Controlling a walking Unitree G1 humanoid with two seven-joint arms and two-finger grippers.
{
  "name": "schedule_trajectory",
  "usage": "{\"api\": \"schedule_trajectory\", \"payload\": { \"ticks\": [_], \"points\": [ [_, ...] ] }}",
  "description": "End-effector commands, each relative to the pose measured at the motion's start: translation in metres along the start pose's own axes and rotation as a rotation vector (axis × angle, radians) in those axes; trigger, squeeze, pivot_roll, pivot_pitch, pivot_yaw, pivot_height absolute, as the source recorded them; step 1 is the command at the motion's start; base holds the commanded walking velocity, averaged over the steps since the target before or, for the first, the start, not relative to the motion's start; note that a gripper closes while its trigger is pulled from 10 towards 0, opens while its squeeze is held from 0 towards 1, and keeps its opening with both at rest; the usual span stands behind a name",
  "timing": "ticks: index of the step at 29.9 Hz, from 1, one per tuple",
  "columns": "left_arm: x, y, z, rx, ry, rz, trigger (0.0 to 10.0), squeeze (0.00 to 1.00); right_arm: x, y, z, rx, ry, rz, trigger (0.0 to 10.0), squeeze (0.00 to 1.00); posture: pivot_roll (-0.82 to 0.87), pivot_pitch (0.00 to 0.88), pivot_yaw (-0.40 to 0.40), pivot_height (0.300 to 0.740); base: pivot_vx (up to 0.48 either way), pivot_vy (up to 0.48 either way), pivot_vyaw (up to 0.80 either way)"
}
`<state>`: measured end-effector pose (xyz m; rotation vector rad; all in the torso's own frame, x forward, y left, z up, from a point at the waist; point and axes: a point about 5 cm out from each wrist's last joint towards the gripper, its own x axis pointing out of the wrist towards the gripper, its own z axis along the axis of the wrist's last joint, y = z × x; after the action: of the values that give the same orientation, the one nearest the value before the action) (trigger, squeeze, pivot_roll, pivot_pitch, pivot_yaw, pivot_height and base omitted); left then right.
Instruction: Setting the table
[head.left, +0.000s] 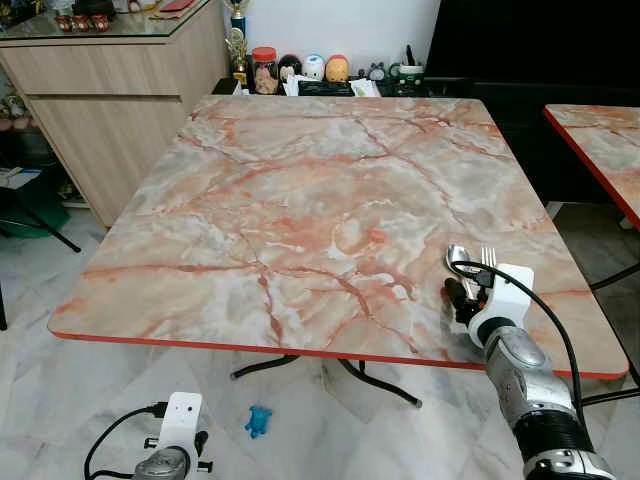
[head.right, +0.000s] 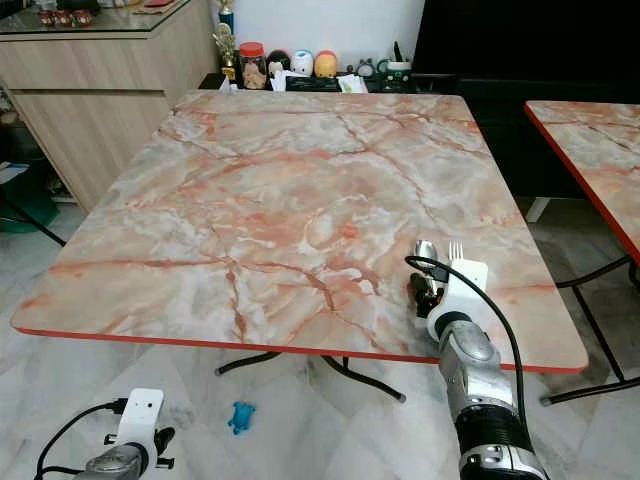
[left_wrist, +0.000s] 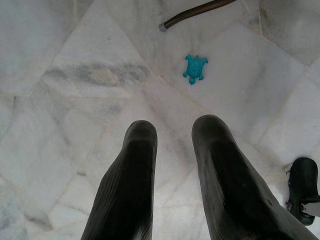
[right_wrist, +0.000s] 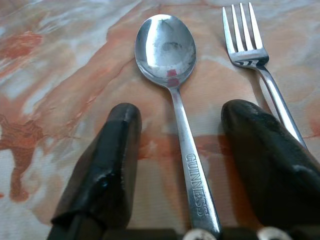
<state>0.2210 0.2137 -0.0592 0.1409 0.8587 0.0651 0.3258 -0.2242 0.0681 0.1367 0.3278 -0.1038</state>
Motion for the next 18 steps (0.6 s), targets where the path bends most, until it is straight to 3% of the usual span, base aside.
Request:
{"api": "schedule_trajectory", "payload": {
  "ticks": [1,2,18],
  "points": [
    [-0.0008,0.0018,-0.0054,0.013,0.021,0.001,10.0,0.00,0.0009,-0.0007,-0.0001,0.013,0.007,0.001,1.1,0.00,0.08,0.000,0.001,0.740,0.000,0.000,0.00],
    [-0.0008,0.0017,-0.0054,0.013,0.021,0.001,10.0,0.00,0.0008,-0.0002,-0.0003,0.015,0.007,0.004,0.0,0.00,0.08,0.000,0.001,0.740,0.000,0.000,0.00],
    [-0.0009,0.0015,-0.0060,0.012,0.022,0.001,10.0,0.00,0.0009,0.0048,0.0013,0.016,-0.007,0.034,0.0,0.00,0.07,0.000,0.001,0.740,0.000,0.000,0.00]
  ]
}}
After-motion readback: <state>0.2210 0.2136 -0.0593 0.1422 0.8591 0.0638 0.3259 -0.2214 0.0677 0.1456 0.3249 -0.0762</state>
